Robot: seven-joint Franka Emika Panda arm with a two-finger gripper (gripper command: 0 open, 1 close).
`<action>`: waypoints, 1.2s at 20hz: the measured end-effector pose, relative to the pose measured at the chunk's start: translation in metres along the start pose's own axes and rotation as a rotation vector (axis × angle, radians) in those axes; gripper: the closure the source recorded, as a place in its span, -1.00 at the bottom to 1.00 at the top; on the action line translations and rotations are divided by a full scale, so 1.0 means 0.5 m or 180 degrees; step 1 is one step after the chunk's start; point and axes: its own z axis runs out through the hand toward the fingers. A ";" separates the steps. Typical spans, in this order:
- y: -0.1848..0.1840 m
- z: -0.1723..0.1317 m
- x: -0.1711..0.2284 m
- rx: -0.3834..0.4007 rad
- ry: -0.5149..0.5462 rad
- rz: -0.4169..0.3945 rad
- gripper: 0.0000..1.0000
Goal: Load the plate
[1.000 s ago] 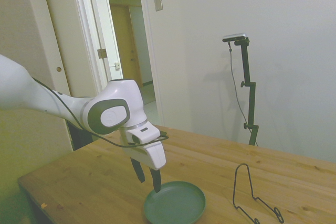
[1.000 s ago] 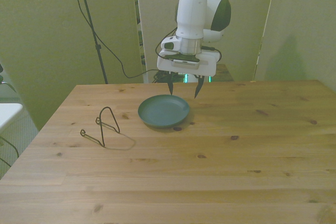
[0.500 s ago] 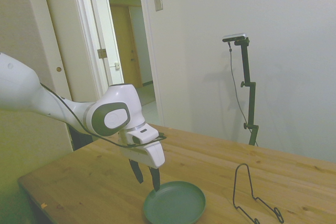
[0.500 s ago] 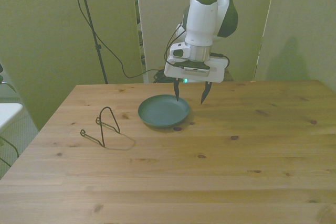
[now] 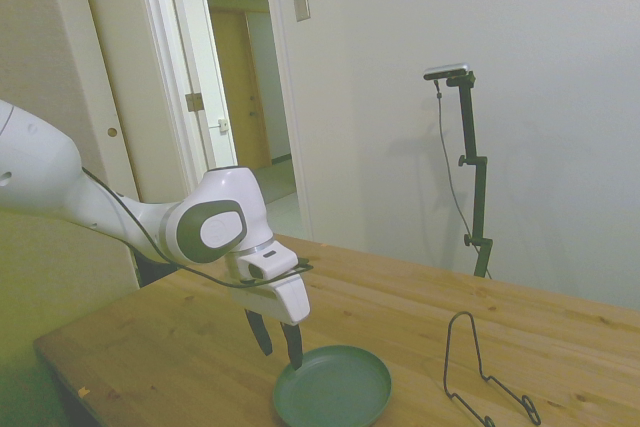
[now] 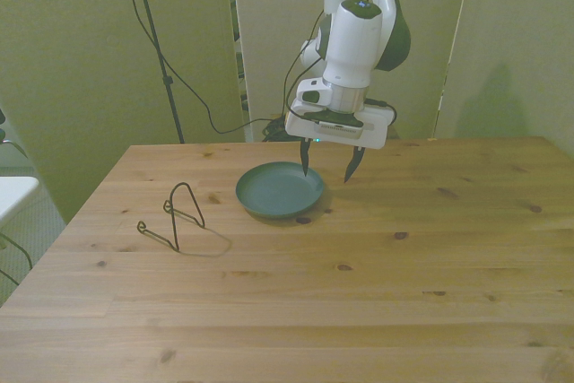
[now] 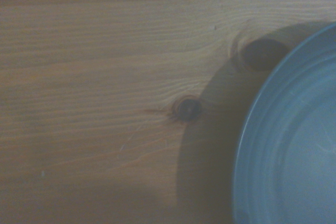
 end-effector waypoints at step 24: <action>-0.016 0.033 0.000 -0.0054 0.0124 0.0003 1.00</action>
